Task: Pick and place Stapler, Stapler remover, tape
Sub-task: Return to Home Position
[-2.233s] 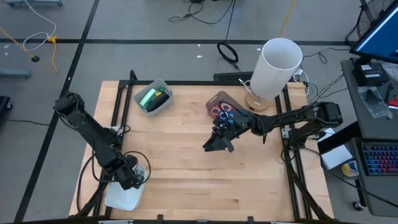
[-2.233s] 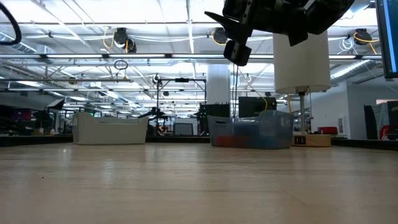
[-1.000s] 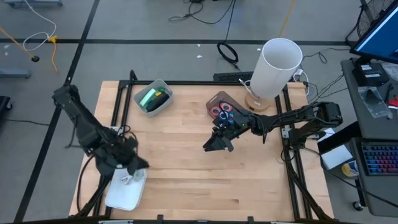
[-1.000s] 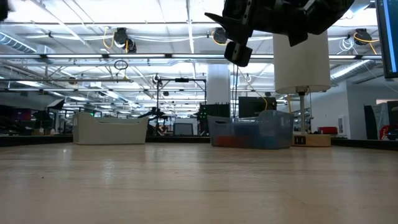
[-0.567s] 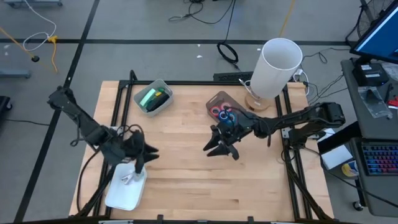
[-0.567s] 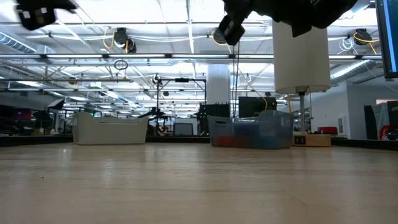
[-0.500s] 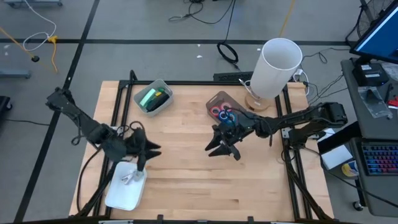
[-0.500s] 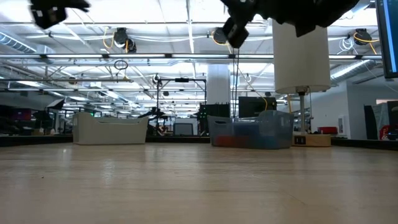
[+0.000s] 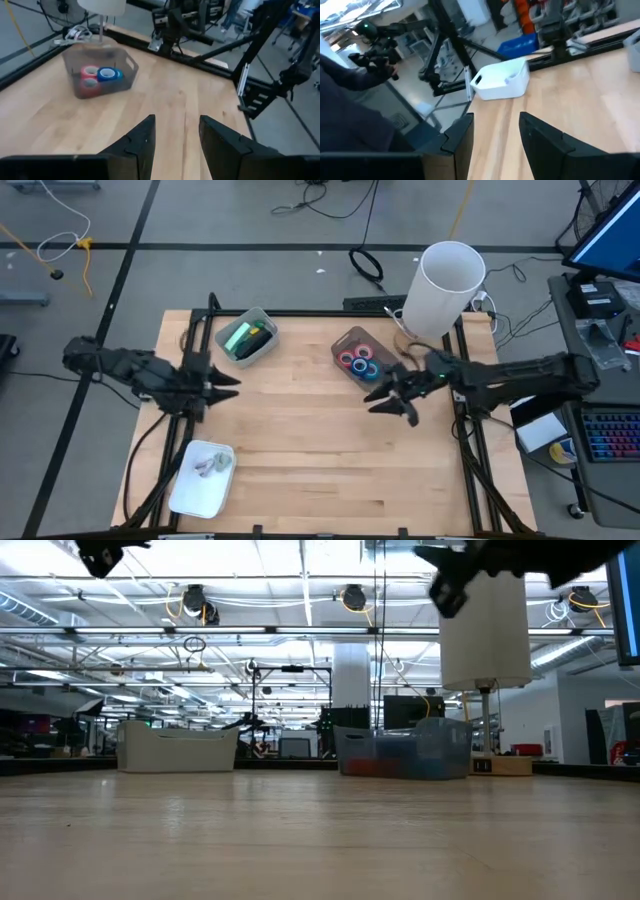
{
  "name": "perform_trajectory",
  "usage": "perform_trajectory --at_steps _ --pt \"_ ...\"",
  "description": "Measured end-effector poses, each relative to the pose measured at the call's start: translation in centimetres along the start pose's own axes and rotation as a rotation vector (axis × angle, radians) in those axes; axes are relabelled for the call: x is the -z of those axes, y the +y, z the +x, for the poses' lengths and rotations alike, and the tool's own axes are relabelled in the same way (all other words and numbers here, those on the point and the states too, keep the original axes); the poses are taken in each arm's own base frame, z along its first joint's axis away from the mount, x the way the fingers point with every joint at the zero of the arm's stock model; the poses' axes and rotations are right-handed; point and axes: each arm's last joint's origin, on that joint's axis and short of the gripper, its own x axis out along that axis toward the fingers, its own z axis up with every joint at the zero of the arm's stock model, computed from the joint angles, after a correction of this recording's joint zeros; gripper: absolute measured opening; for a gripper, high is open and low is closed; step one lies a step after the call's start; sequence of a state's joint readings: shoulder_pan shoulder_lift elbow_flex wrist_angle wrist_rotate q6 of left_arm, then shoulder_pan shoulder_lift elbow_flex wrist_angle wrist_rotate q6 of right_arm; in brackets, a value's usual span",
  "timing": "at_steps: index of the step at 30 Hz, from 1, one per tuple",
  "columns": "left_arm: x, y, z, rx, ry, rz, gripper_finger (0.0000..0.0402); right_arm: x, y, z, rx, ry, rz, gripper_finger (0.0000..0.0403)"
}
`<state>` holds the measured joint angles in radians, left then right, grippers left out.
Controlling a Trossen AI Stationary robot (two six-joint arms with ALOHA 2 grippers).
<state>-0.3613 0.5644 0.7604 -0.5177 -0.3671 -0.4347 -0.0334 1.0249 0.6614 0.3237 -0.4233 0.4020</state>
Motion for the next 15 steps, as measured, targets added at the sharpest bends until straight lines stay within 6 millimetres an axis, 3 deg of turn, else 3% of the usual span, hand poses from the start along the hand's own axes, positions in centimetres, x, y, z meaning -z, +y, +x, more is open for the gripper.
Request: perform_trajectory --at_steps 7,11,15 --pt "0.8 2.1 -3.8 0.025 -0.094 -0.020 0.0152 3.5 0.7 -4.6 -0.004 -0.086 0.020 0.0153" --pt "2.9 2.8 -3.2 0.036 -0.135 -0.044 0.0152 5.5 0.6 -6.2 -0.029 -0.134 0.039 0.0153" --pt "5.2 3.0 -1.2 0.064 -0.182 -0.088 0.0152 7.1 0.3 -7.3 -0.027 -0.177 0.046 0.0153"
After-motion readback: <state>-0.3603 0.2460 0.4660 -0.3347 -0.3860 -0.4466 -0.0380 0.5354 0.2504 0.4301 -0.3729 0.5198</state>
